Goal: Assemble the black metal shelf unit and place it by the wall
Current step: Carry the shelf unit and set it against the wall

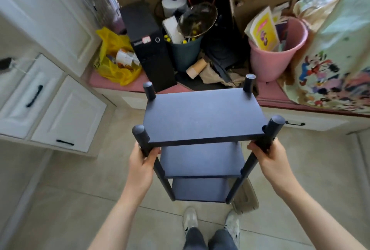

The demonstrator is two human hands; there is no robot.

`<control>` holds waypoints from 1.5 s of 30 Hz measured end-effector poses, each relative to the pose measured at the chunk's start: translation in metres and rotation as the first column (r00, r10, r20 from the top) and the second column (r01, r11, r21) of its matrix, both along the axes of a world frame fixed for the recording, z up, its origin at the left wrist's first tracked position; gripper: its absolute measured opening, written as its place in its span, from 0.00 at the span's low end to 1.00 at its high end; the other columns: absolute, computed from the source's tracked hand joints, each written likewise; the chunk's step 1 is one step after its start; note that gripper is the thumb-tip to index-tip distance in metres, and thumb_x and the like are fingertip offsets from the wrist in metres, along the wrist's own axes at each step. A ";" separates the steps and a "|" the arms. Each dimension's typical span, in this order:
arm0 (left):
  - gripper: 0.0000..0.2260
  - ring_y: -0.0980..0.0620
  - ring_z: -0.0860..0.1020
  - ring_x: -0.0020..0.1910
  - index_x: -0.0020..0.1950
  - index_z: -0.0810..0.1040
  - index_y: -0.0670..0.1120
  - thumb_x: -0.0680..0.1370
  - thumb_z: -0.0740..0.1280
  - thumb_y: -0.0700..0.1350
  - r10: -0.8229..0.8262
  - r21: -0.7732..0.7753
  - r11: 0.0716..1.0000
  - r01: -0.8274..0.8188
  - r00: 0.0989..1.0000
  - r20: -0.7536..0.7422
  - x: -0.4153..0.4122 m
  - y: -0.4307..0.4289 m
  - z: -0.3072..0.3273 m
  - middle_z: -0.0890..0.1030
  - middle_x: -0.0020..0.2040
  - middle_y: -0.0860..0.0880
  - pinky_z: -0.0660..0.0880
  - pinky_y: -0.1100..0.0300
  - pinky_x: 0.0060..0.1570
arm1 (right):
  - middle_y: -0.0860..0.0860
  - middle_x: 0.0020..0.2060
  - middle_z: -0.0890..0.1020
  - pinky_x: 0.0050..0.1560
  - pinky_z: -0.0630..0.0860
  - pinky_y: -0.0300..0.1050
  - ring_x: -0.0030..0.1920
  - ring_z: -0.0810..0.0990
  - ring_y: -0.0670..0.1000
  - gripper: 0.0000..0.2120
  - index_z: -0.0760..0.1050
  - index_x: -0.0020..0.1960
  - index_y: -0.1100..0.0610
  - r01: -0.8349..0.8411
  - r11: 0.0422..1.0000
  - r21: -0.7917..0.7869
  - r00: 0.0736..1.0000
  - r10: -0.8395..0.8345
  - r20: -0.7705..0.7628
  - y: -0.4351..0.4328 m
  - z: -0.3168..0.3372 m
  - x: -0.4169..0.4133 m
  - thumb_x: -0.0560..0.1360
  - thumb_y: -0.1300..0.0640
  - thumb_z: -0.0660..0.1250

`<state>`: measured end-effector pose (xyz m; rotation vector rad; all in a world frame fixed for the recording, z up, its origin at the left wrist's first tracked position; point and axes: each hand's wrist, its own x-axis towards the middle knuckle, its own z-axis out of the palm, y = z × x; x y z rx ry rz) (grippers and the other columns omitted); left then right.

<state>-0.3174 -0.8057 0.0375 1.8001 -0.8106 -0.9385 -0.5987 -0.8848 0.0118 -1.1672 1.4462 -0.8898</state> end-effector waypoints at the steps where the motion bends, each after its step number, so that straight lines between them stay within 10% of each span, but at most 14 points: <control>1: 0.06 0.62 0.80 0.43 0.57 0.76 0.42 0.82 0.64 0.35 -0.006 -0.010 1.000 0.006 1.000 -0.001 -0.001 0.005 0.014 0.82 0.45 0.53 0.74 0.72 0.44 | 0.51 0.41 0.79 0.46 0.74 0.39 0.40 0.77 0.44 0.12 0.72 0.48 0.55 0.007 1.000 -0.015 1.000 -0.007 0.007 0.008 0.016 -0.003 0.77 0.72 0.65; 26: 0.10 0.62 0.82 0.51 0.61 0.79 0.45 0.81 0.67 0.37 -0.605 -0.078 0.795 0.601 0.794 -0.052 -0.205 0.007 0.093 0.86 0.51 0.56 0.74 0.74 0.45 | 0.43 0.43 0.83 0.42 0.73 0.31 0.41 0.80 0.32 0.11 0.77 0.49 0.49 0.635 0.769 -0.074 0.769 -0.638 -0.042 0.191 0.113 -0.197 0.75 0.64 0.71; 36: 0.09 0.65 0.82 0.49 0.59 0.80 0.45 0.81 0.67 0.35 -0.619 -0.033 0.785 0.619 0.785 -0.015 -0.409 0.006 0.074 0.85 0.49 0.56 0.73 0.74 0.43 | 0.51 0.41 0.85 0.47 0.76 0.47 0.44 0.83 0.48 0.07 0.77 0.47 0.56 0.676 0.737 0.006 0.730 -0.669 -0.141 0.214 0.090 -0.398 0.74 0.66 0.72; 45: 0.08 0.69 0.81 0.47 0.55 0.80 0.49 0.81 0.67 0.36 -0.665 0.011 0.747 0.665 0.747 -0.008 -0.528 -0.031 0.068 0.85 0.44 0.65 0.73 0.76 0.42 | 0.49 0.36 0.81 0.34 0.70 0.29 0.34 0.79 0.37 0.09 0.73 0.42 0.56 0.717 0.697 0.009 0.687 -0.705 -0.176 0.185 0.090 -0.516 0.75 0.66 0.71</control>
